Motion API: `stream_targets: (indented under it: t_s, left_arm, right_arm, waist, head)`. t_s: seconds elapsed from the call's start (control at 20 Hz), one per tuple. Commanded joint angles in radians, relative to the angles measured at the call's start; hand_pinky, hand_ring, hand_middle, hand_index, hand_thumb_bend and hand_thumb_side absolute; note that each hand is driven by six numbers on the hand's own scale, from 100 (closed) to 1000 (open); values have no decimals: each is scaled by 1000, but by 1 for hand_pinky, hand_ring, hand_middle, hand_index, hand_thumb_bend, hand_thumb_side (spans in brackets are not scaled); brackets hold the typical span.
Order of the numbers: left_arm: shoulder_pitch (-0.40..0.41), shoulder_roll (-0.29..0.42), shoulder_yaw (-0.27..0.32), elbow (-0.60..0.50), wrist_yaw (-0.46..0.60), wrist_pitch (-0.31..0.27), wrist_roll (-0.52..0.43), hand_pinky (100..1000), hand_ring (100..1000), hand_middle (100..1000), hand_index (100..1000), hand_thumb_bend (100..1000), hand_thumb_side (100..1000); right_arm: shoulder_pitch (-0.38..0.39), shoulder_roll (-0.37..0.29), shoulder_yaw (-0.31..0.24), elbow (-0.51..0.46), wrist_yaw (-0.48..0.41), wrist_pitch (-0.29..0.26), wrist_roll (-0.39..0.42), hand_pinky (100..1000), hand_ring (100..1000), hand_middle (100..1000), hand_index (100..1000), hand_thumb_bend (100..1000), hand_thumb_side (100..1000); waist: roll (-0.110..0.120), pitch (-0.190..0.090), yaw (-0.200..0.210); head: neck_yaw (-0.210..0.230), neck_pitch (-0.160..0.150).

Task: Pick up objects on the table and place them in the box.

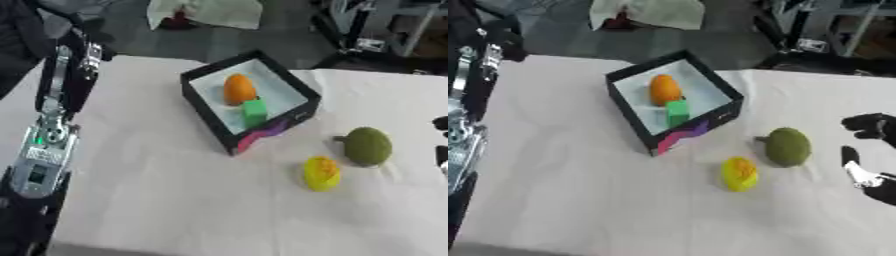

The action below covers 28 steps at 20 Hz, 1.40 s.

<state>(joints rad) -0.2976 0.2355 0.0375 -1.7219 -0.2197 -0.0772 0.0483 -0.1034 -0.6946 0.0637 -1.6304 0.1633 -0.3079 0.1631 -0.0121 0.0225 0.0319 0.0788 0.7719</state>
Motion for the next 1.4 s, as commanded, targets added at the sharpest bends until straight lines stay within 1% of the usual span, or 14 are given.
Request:
stream_targets:
  t_s: [0.05, 0.3, 0.4, 0.55, 0.6, 0.65, 0.75, 0.9, 1.05, 1.15, 1.25, 1.3, 1.35, 1.4]
  left_arm:
    - [12, -8, 6, -28, 11, 10, -12, 623, 565, 590, 821, 118, 912]
    - [33, -28, 4, -35, 13, 14, -24, 623, 563, 587, 822, 113, 916]
    - [35, -33, 2, -36, 12, 15, -27, 623, 562, 586, 823, 111, 914]
    - [34, -42, -2, -38, 13, 16, -31, 623, 562, 585, 823, 108, 917]
    - [33, -44, -3, -38, 13, 16, -34, 623, 562, 585, 824, 107, 918]
    - [32, -46, -4, -39, 12, 16, -35, 623, 561, 585, 824, 101, 921]
    - [30, -49, -5, -41, 12, 17, -37, 623, 561, 584, 824, 100, 933]
    - [28, -54, -7, -43, 12, 18, -38, 622, 560, 583, 824, 100, 936]
    - [27, -56, -7, -46, 12, 19, -41, 623, 560, 582, 824, 100, 940]
    - [27, -57, -8, -47, 13, 20, -42, 623, 560, 582, 825, 100, 944]
    - [28, -58, -9, -48, 14, 21, -45, 623, 560, 582, 825, 100, 945]
    - [28, -59, -10, -48, 13, 21, -46, 623, 560, 582, 825, 100, 946]
    - [28, -60, -10, -48, 13, 21, -47, 623, 560, 582, 825, 100, 946]
    - [28, -60, -9, -48, 12, 22, -47, 623, 560, 582, 825, 100, 947]
  right_arm:
    - [-60, -43, 28, 104, 41, -7, 25, 798, 853, 831, 841, 100, 199]
    - [-163, -22, 64, 277, 107, -19, 56, 808, 876, 858, 852, 100, 200]
    - [-204, -10, 71, 342, 131, -23, 62, 812, 883, 866, 857, 100, 264]
    - [-264, 6, 79, 430, 172, -34, 62, 817, 889, 876, 861, 100, 290]
    - [-282, 11, 79, 458, 187, -36, 58, 817, 889, 877, 861, 100, 313]
    - [-295, 15, 80, 481, 199, -40, 54, 818, 889, 876, 862, 100, 364]
    - [-323, 22, 80, 523, 220, -45, 46, 817, 884, 874, 862, 100, 362]
    - [-351, 28, 78, 566, 241, -52, 36, 817, 880, 872, 862, 100, 389]
    - [-368, 34, 78, 592, 250, -57, 31, 816, 872, 861, 862, 100, 443]
    - [-373, 40, 81, 601, 251, -61, 37, 815, 867, 846, 862, 100, 505]
    - [-376, 44, 85, 605, 252, -65, 47, 815, 866, 842, 862, 100, 523]
    - [-377, 46, 86, 607, 252, -66, 51, 815, 864, 836, 862, 100, 563]
    - [-378, 48, 87, 610, 253, -67, 56, 815, 864, 833, 862, 100, 569]
    - [-378, 50, 88, 613, 254, -68, 61, 816, 862, 830, 862, 100, 603]
  waist:
    - [-10, 13, 6]
    - [-6, 20, 16]
    - [-3, 19, 21]
    - [2, 22, 29]
    - [3, 24, 31]
    - [4, 26, 33]
    - [7, 31, 39]
    - [9, 34, 44]
    - [10, 37, 48]
    - [10, 38, 49]
    - [10, 38, 49]
    - [10, 38, 50]
    - [10, 38, 50]
    - [10, 37, 51]
  head:
    - [-8, -2]
    - [-25, -2]
    - [-32, -2]
    - [-40, -2]
    - [-43, -2]
    - [-45, -2]
    - [-50, -2]
    - [-55, -2]
    - [-58, -2]
    - [-61, -2]
    - [-62, -2]
    - [-62, -2]
    - [-62, -2]
    - [-62, -2]
